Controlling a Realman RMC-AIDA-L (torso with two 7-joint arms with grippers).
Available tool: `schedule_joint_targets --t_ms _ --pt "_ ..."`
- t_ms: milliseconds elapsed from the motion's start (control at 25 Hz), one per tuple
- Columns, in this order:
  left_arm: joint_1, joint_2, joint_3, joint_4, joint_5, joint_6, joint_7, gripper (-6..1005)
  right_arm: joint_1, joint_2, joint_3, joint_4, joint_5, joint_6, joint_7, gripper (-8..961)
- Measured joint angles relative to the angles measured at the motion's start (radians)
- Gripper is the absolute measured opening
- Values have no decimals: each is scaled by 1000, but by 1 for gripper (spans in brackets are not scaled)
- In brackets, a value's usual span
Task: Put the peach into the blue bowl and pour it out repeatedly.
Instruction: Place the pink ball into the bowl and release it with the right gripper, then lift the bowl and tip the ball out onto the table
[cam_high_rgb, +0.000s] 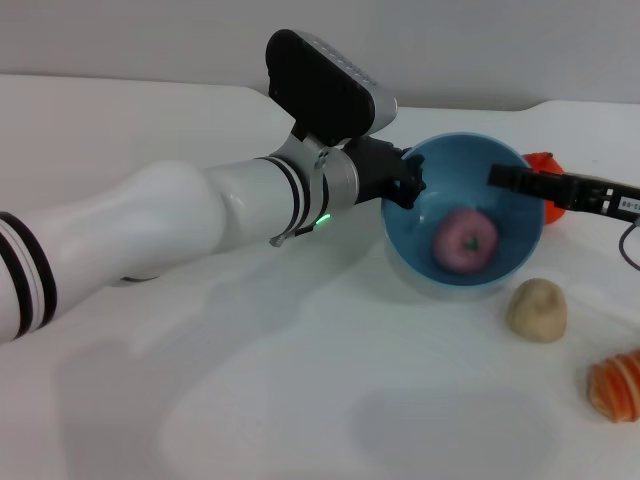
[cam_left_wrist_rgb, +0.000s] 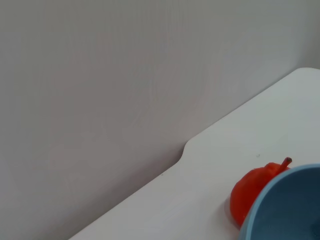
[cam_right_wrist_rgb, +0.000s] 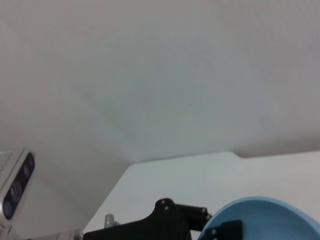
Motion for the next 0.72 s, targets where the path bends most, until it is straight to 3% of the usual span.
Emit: schedule_joint_targets --t_ms 160,560,720 --pt "1 0 0 -4 0 -3 0 -2 -35 1 8 5 109 6 -151 527" --pt "4 -2 1 -25 0 -35 0 -1 -171 1 118 220 530 61 -1080 586" --pt "-3 -1 1 -25 5 -41 1 -1 -210 1 180 323 617 66 -1249 603"
